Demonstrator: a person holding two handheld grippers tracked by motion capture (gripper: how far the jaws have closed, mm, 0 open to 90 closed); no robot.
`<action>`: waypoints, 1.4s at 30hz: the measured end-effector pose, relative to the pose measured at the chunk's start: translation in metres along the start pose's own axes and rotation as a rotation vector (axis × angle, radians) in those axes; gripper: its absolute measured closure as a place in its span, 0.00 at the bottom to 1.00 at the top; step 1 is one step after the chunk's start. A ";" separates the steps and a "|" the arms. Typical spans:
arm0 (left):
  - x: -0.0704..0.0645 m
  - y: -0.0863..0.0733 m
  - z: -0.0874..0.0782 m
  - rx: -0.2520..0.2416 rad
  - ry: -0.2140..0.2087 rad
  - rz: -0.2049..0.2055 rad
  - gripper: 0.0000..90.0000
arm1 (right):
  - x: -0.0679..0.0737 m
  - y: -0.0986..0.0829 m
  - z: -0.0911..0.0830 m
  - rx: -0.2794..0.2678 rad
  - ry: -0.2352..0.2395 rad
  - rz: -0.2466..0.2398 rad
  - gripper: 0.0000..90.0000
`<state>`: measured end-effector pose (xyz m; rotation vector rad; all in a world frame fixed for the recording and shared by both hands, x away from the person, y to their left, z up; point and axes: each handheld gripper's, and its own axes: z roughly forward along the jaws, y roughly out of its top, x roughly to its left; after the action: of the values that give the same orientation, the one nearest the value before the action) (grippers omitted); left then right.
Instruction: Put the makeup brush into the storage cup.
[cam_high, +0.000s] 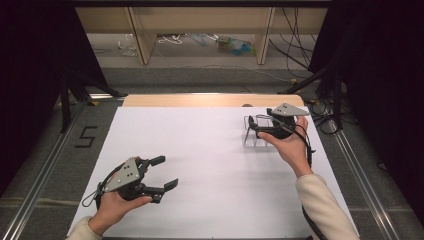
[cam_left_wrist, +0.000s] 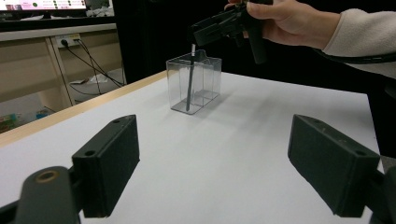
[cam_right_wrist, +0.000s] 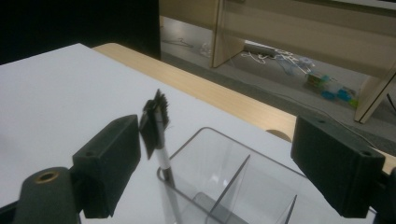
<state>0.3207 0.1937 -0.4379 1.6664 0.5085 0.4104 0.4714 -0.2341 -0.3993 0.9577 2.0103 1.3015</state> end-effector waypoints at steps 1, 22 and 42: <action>0.000 0.000 0.000 0.000 0.000 0.000 0.18 | 0.001 0.000 -0.002 0.000 0.004 0.001 0.19; 0.000 0.000 0.000 0.001 0.001 0.000 0.19 | 0.022 -0.010 -0.034 0.009 0.080 -0.009 0.18; 0.000 0.001 -0.001 -0.003 0.005 0.005 0.18 | 0.043 -0.031 -0.071 -0.023 0.169 -0.020 0.18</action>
<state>0.3208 0.1943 -0.4373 1.6647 0.5072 0.4195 0.3836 -0.2455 -0.4038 0.8398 2.1200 1.4338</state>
